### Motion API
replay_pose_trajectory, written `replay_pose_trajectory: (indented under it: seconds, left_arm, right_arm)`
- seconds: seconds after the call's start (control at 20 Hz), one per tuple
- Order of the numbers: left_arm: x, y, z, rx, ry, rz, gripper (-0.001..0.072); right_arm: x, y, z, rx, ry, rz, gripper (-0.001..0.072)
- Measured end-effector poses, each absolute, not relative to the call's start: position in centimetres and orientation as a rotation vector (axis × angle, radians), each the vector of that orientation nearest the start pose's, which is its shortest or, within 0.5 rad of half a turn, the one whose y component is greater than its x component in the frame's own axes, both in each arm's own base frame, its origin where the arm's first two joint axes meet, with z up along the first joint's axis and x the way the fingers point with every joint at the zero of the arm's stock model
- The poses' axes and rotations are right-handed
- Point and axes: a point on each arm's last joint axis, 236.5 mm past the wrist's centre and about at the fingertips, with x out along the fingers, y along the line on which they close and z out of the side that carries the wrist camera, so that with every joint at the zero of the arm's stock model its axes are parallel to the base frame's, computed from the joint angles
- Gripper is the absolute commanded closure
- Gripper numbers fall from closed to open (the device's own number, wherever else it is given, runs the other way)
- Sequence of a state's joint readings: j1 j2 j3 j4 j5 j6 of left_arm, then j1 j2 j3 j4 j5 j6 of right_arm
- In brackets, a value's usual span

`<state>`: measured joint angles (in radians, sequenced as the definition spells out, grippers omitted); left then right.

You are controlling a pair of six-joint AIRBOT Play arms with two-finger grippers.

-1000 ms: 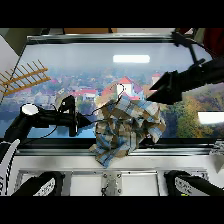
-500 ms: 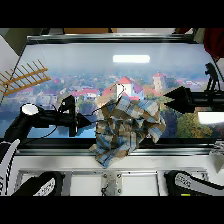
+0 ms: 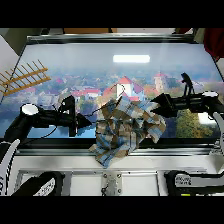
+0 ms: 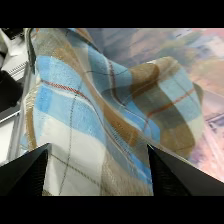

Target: Fold the clothes and pants, and hang the long-sleeved shirts on hangers.

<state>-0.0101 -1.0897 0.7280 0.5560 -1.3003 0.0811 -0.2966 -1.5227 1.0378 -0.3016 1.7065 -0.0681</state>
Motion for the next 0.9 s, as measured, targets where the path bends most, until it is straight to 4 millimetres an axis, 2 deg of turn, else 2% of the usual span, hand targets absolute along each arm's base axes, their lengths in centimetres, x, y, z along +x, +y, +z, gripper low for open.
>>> replay_pose_trajectory:
  seconds: [0.15, 0.35, 0.9]
  left_arm:
    - [26.0, -19.6, 3.1, 0.314, 0.611, -1.390, 0.0694]
    - [26.0, -19.4, 2.9, 0.325, 0.619, -1.388, 0.0694]
    - [26.0, -19.4, 2.9, 0.324, 0.619, -1.388, 0.0694]
  right_arm:
    - [33.2, 15.1, 6.7, 0.213, 0.522, 1.519, 0.0048]
    - [32.8, 16.5, 6.1, 0.208, 0.540, 1.553, 0.0048]
    - [32.4, 17.1, 6.1, 0.212, 0.541, 1.576, 0.0048]
